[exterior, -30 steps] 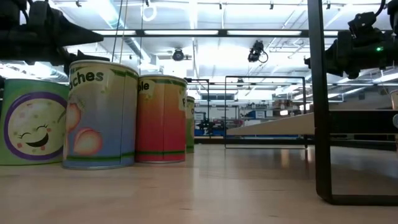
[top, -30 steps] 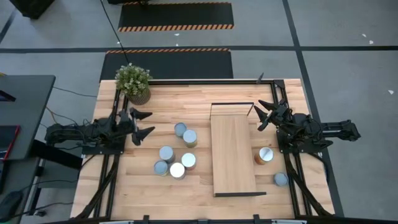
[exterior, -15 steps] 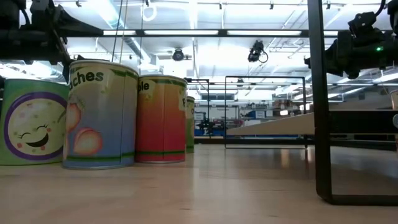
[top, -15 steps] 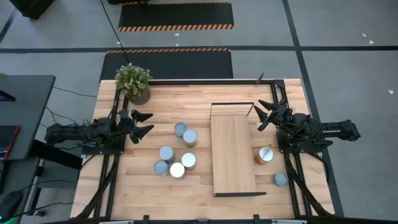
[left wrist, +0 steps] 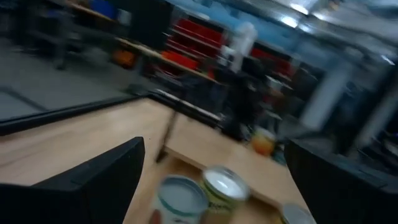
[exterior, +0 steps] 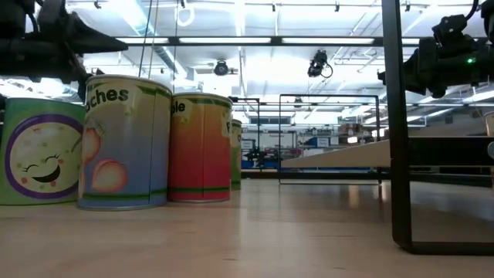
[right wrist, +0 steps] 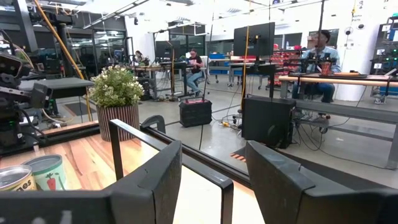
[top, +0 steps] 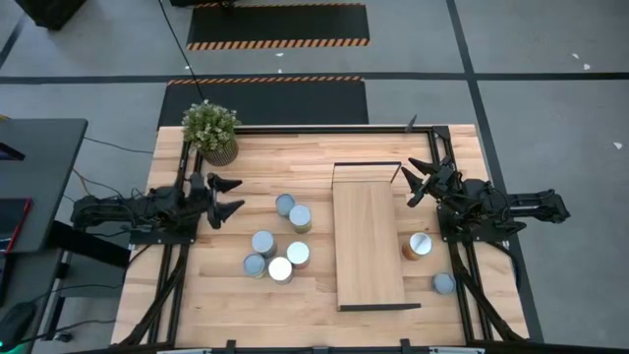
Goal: Pick and place cans onto a shelf
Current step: Put the canned corn can on the shelf
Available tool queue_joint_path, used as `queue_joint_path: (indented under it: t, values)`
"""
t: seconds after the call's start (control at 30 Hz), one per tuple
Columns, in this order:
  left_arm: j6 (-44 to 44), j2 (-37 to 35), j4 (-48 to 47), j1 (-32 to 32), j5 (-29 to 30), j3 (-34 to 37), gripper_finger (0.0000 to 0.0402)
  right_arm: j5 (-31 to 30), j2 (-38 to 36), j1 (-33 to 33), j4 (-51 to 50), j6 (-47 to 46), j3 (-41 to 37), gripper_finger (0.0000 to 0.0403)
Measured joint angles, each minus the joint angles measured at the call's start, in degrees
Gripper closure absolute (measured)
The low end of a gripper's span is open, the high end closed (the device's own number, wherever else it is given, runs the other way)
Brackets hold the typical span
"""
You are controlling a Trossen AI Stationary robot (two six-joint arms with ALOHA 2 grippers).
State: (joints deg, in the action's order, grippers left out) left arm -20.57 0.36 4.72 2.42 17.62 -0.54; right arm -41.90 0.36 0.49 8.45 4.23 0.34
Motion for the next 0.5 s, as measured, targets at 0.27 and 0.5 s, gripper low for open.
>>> queue_joint_path:
  t: [0.27,0.5]
  values:
    - [14.12,0.0,0.24,0.04,-6.79,-0.01,0.001,0.01,0.0,0.0,7.67,-0.19,0.0,0.0218]
    - [14.97,0.0,2.95,0.04,-6.31,0.0,0.001,1.46,0.0,0.07,9.45,-6.87,0.0,0.0218]
